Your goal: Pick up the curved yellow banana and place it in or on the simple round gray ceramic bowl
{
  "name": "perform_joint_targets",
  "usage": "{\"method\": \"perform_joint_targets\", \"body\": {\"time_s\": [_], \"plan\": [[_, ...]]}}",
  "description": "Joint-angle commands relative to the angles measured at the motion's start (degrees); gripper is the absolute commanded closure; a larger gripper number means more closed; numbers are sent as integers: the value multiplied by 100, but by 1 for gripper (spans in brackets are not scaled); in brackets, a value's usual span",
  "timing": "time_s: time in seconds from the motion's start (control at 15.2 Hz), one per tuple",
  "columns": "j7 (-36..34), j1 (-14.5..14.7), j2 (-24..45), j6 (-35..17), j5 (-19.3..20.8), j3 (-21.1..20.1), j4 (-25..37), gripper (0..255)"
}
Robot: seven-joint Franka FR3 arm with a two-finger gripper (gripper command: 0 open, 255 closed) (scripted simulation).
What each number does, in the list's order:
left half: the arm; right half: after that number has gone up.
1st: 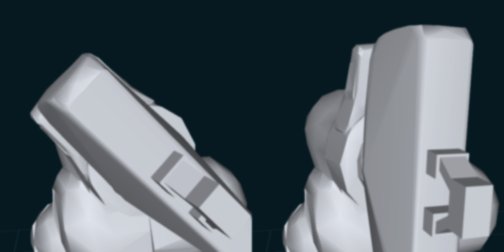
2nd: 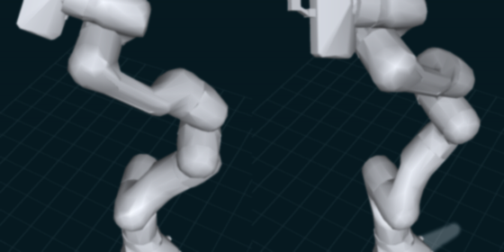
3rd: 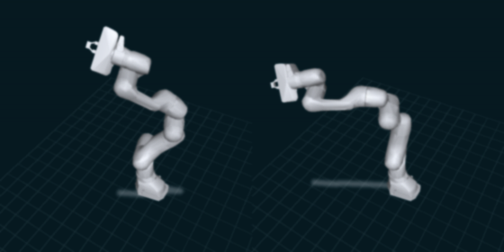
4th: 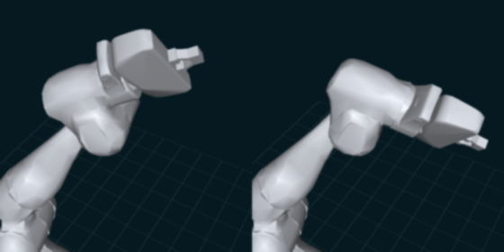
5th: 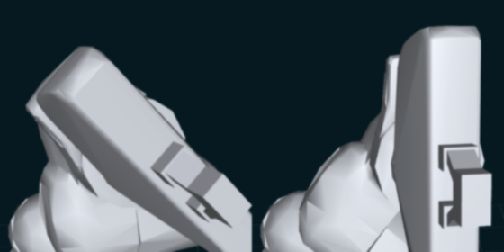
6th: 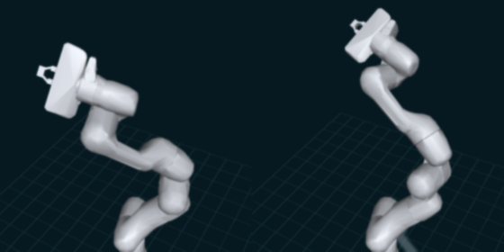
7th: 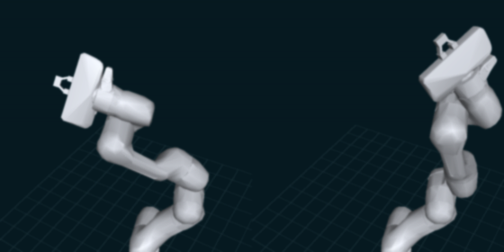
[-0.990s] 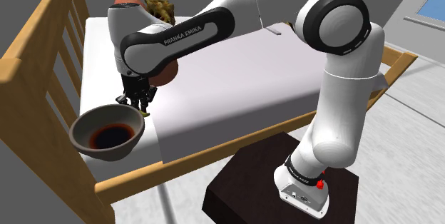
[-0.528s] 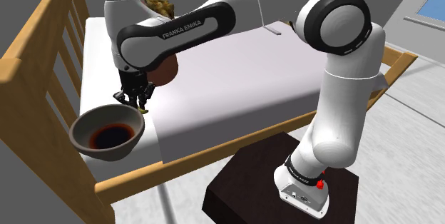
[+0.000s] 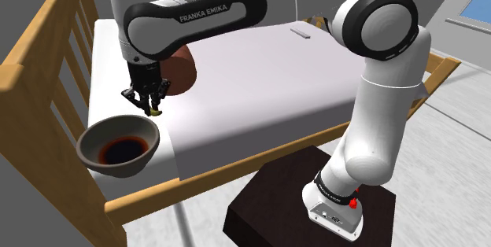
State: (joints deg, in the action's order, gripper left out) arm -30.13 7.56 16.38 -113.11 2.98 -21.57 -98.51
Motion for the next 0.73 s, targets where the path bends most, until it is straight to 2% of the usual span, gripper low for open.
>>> {"method": "perform_joint_targets", "body": {"time_s": [0.0, 0.66], "plan": [[16, -11, -53, 141, -22, -4, 89, 255], [25, -7, -177, 867, -74, -28, 700, 255]]}}
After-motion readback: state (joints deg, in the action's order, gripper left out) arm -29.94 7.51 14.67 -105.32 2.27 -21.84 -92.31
